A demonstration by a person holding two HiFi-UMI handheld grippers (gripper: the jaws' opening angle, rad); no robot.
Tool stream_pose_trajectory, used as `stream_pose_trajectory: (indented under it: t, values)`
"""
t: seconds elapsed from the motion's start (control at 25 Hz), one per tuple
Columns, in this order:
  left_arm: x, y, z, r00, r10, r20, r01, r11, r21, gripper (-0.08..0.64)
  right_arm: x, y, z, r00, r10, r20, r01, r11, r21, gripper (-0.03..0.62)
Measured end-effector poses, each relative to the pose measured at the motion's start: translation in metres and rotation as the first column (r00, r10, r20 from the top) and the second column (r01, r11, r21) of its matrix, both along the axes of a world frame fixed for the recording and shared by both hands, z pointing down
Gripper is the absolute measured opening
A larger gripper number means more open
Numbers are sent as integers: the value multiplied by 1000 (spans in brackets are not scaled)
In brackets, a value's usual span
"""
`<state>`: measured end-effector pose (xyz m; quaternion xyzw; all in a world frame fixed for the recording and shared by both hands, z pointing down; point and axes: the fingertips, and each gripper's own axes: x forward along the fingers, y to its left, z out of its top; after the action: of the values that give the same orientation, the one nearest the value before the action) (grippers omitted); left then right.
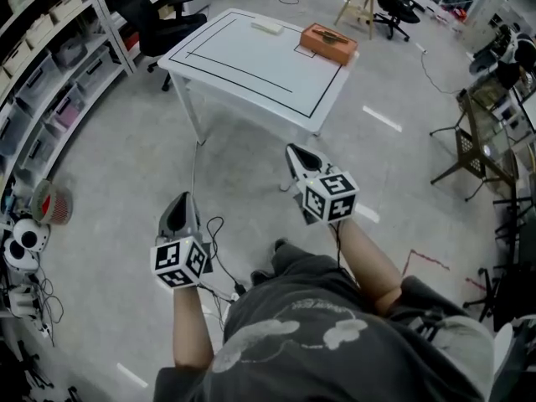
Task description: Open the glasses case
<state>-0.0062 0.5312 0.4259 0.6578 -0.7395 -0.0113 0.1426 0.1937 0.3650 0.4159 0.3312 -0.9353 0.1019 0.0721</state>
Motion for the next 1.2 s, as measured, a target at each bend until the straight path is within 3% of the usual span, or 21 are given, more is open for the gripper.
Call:
stream_pose_trajectory:
  t: [0.32, 0.48, 0.76, 1.2]
  values:
    - [-39, -14, 19, 999, -33, -27, 32, 999, -32, 3, -35, -39, 17, 999, 8, -39, -7, 1000, 10, 0]
    - [-73, -38, 24, 999, -36, 8, 36, 998, -56, 3, -73, -69, 29, 999, -29, -40, 29, 1000, -2, 0]
    - [-129, -144, 25, 999, -44, 17, 45, 997, -70, 2, -118, -189, 37, 1000, 21, -4, -22, 1000, -20, 0]
    - [-180, -312, 10, 999, -15, 43, 18, 997, -71, 2, -176, -346, 39, 1000, -9, 9, 9, 998, -56, 2]
